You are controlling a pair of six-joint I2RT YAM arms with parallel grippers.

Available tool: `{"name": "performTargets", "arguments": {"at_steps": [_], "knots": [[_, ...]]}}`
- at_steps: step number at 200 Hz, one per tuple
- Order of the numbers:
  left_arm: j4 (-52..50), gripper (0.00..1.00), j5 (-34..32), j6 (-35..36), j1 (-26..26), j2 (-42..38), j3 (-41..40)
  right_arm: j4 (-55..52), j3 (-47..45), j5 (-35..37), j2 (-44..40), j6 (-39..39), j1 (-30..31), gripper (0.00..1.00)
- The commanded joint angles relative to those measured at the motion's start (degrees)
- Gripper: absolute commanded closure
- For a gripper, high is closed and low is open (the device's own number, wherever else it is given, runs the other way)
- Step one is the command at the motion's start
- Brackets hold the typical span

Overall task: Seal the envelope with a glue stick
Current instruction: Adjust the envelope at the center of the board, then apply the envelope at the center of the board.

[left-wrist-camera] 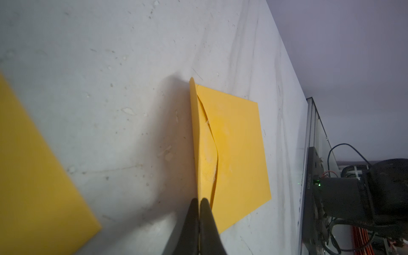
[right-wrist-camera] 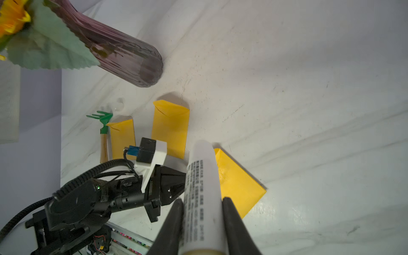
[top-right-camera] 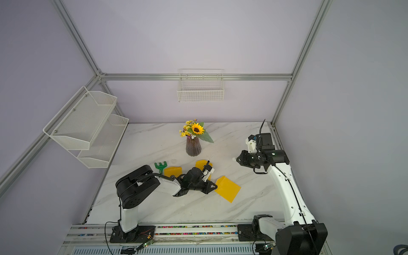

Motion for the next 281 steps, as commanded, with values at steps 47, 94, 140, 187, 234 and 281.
{"name": "performTargets", "arguments": {"at_steps": [47,94,140,187,234,281], "knots": [[8.39,1.0,-2.65,-9.01,-0.99,-0.58,-3.64,-17.22,6.18,18.92,13.87,6.79,17.06,1.0],[11.32,1.0,-2.6,-11.51,-1.33,1.39,-3.52,-16.81,6.66,22.95,19.33,11.47,23.49,1.0],[11.66,1.0,-2.25,-12.86,-1.41,1.97,-3.29,-10.71,5.65,22.28,22.58,13.82,27.19,1.0],[6.49,1.0,-3.65,-12.42,-1.53,2.55,-1.81,-5.07,1.04,22.87,22.76,16.29,29.1,1.0],[0.24,1.0,-5.53,-10.84,-2.12,2.25,-0.01,-0.84,-3.86,21.27,21.73,17.54,29.62,1.0],[-4.5,1.0,-6.78,-9.7,-2.72,1.9,1.62,3.19,-7.23,19.7,20.82,19.15,29.84,1.0]]}}
